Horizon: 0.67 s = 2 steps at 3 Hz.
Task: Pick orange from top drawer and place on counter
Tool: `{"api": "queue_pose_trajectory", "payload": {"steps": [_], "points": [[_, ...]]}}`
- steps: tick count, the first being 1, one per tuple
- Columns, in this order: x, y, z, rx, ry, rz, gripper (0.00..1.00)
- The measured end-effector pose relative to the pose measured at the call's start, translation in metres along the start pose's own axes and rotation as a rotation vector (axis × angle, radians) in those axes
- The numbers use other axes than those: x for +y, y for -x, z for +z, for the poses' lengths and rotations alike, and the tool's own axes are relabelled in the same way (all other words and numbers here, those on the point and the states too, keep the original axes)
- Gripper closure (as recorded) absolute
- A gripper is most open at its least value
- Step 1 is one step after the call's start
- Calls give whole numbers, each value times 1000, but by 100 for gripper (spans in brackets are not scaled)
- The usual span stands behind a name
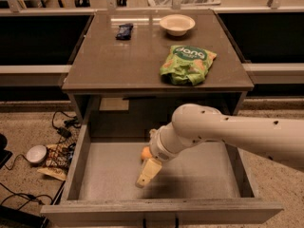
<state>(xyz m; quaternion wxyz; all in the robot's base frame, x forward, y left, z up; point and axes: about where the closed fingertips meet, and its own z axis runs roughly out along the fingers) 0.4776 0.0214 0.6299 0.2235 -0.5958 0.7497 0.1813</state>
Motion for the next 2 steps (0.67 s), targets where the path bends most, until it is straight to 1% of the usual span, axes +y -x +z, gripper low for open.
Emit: {"api": "queue_pose_trajectory", "payload": {"steps": [1, 2], "points": [[-12, -6, 14, -2, -1, 4, 18], [-18, -10, 29, 0, 0, 10, 41]]}}
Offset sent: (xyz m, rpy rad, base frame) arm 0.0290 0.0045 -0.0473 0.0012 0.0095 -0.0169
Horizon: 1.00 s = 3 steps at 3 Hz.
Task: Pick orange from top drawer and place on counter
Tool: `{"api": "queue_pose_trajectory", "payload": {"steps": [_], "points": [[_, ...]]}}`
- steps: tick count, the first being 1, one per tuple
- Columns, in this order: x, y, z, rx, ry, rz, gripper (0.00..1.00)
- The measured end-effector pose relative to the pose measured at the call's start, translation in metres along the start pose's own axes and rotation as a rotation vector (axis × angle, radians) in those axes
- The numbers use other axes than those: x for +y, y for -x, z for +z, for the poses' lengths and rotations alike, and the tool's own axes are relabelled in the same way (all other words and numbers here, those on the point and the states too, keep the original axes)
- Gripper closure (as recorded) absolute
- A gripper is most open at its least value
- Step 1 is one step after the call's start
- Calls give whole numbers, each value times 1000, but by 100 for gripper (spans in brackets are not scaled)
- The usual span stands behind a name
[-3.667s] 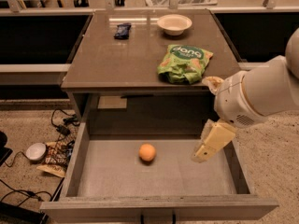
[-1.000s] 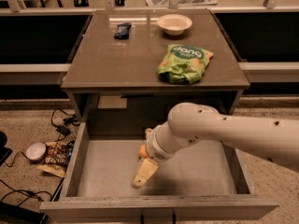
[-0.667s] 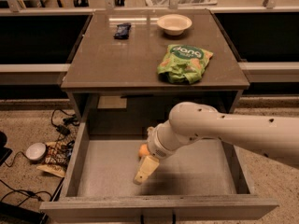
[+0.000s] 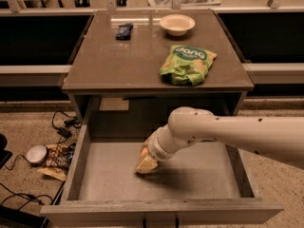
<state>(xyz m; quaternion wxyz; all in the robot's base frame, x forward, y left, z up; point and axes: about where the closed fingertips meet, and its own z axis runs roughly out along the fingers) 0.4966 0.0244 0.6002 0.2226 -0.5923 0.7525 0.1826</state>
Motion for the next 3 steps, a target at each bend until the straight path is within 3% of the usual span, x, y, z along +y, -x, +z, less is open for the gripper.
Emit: {"api": "queue_pose_trajectory", "payload": {"steps": [2, 3], "points": [[10, 7, 12, -18, 17, -10, 87], [11, 8, 12, -17, 18, -11, 100]]}}
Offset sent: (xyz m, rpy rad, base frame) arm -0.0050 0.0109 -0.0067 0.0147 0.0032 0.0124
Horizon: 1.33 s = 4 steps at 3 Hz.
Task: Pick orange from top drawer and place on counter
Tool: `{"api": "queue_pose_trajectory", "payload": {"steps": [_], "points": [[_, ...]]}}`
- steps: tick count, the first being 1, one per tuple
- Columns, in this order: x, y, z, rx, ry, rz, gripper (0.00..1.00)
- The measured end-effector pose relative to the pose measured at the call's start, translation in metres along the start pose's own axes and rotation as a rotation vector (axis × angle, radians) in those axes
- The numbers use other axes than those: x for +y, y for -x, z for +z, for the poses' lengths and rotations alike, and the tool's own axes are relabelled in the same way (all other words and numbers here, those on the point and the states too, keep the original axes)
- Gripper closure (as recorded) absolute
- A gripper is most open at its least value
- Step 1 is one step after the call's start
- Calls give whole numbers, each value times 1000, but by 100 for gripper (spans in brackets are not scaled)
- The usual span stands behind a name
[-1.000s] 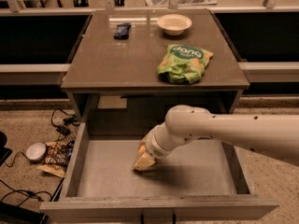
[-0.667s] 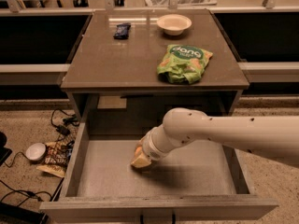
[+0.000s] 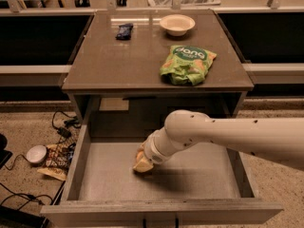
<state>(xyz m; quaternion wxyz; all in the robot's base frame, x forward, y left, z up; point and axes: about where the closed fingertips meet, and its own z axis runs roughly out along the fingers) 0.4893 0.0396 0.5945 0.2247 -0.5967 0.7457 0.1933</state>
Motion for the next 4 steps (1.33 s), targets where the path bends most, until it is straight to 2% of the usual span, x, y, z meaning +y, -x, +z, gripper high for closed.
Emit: {"api": "queue_pose_trajectory", "payload": {"steps": [1, 2, 3, 4], "points": [[0, 0, 0, 0, 0, 0, 100], [0, 9, -31, 21, -34, 35, 100], [-5, 48, -109, 27, -97, 101, 100], [-11, 90, -174, 26, -131, 133, 100]]}}
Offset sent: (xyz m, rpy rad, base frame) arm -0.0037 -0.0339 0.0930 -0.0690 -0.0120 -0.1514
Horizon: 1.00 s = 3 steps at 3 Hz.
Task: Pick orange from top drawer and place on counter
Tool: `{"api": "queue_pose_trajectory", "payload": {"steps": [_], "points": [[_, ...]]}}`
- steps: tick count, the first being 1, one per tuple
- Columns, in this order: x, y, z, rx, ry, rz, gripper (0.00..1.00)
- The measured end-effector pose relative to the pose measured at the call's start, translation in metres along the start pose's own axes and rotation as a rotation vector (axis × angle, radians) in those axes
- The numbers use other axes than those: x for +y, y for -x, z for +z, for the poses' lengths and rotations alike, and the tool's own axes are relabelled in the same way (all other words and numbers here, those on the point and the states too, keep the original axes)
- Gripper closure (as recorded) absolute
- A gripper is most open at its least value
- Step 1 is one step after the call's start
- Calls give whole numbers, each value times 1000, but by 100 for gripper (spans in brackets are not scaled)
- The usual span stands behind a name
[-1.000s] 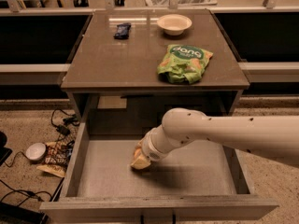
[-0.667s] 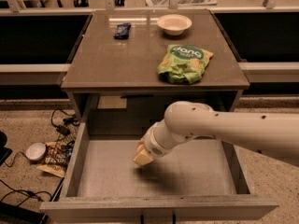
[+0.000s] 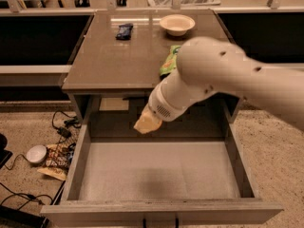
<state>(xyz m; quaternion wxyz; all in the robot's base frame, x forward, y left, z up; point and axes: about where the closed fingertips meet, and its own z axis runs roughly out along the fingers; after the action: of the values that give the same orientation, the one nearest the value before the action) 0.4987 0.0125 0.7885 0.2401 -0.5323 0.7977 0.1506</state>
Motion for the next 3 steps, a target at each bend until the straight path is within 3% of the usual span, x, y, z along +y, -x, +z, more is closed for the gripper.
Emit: {"api": "queue_pose_trajectory", "payload": {"steps": [1, 2, 3], "points": [[-26, 46, -49, -16, -55, 34, 100], [-67, 94, -75, -59, -130, 50, 100], [-109, 131, -81, -117, -186, 43, 100]]}}
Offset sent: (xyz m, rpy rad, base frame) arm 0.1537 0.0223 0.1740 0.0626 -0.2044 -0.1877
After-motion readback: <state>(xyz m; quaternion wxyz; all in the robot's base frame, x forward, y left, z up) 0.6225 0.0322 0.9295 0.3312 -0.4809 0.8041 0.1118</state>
